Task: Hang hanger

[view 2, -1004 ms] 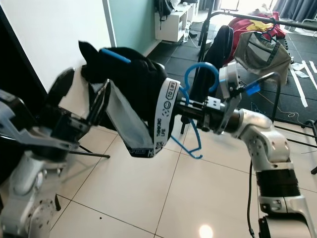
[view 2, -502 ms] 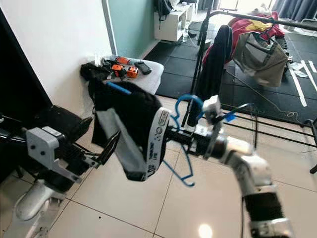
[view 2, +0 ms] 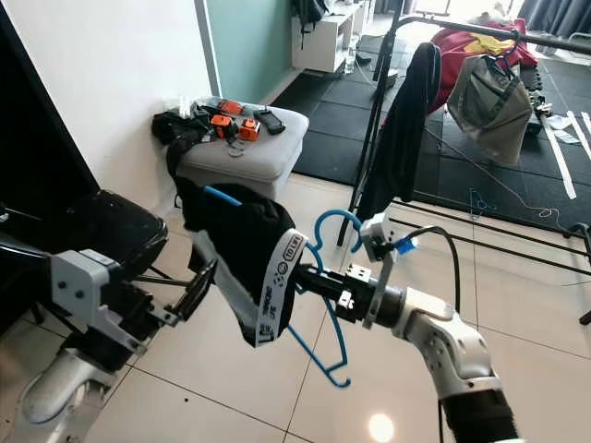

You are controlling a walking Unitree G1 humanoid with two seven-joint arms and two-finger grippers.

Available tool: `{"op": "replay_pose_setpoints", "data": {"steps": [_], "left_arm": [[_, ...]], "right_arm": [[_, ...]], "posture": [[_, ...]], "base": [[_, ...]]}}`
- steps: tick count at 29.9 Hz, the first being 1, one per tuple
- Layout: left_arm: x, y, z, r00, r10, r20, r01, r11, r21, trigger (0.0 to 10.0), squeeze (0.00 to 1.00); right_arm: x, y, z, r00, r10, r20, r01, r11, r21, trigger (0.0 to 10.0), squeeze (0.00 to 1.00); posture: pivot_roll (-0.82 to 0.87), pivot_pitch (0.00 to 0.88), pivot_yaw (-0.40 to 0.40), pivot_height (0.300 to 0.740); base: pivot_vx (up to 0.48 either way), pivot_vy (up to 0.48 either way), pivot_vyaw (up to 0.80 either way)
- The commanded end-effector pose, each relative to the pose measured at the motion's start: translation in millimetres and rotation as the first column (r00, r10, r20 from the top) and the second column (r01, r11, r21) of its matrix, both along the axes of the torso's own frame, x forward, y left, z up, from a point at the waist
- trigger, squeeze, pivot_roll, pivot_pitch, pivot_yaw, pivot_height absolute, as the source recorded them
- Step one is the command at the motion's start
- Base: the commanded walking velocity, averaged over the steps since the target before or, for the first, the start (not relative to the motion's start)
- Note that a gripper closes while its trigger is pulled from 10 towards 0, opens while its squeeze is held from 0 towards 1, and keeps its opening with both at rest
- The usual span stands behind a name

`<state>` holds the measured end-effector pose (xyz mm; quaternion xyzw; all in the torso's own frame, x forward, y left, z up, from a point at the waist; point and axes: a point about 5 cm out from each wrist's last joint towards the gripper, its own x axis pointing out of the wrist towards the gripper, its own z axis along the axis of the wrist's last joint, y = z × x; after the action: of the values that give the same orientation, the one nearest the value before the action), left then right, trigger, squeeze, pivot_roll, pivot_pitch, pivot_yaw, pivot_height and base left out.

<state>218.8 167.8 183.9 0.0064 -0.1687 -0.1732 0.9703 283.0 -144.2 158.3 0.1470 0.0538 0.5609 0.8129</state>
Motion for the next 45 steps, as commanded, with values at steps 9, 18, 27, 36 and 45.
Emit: {"op": "replay_pose_setpoints", "data": {"steps": [9, 18, 27, 36, 45], "left_arm": [[6.5, 6.0, -3, 0.998, 0.050, -0.030, -0.049, 0.999, 0.016, 10.0, 0.00], [4.7, 10.9, 2, 0.998, 0.067, -0.004, -0.067, 0.998, -0.015, 10.0, 0.00], [2.3, 16.6, 6, 0.998, 0.066, 0.018, -0.064, 0.994, -0.092, 0.0, 0.00], [2.2, 13.0, 5, 1.000, 0.012, 0.012, -0.011, 0.996, -0.093, 0.0, 0.00], [1.0, 13.1, 8, 1.000, 0.006, 0.028, -0.004, 0.995, -0.096, 0.0, 0.00]], "right_arm": [[-20.9, 3.7, 7, 0.984, 0.175, -0.019, -0.173, 0.981, 0.089, 10.0, 0.00], [-18.8, -1.9, 8, 0.992, 0.119, -0.041, -0.113, 0.986, 0.121, 10.0, 0.00], [-20.2, -7.9, 8, 0.993, 0.111, -0.030, -0.108, 0.989, 0.101, 10.0, 0.00], [-32.8, -6.0, 12, 0.980, 0.197, -0.016, -0.195, 0.977, 0.084, 10.0, 0.00], [-25.2, -7.6, 11, 0.991, 0.134, -0.001, -0.134, 0.990, 0.046, 10.0, 0.00]], "posture": [[-0.03, 0.115, -0.027, 0.740], [-0.04, 0.118, -0.018, 0.740], [-0.04, 0.119, -0.018, 0.740], [-0.04, 0.121, -0.015, 0.740], [-0.04, 0.122, -0.018, 0.740]], "base": [[0.000, 0.000, 0.00], [0.000, 0.000, 0.00], [0.000, 0.000, 0.00], [0.000, 0.000, 0.00], [0.000, 0.000, 0.00]]}}
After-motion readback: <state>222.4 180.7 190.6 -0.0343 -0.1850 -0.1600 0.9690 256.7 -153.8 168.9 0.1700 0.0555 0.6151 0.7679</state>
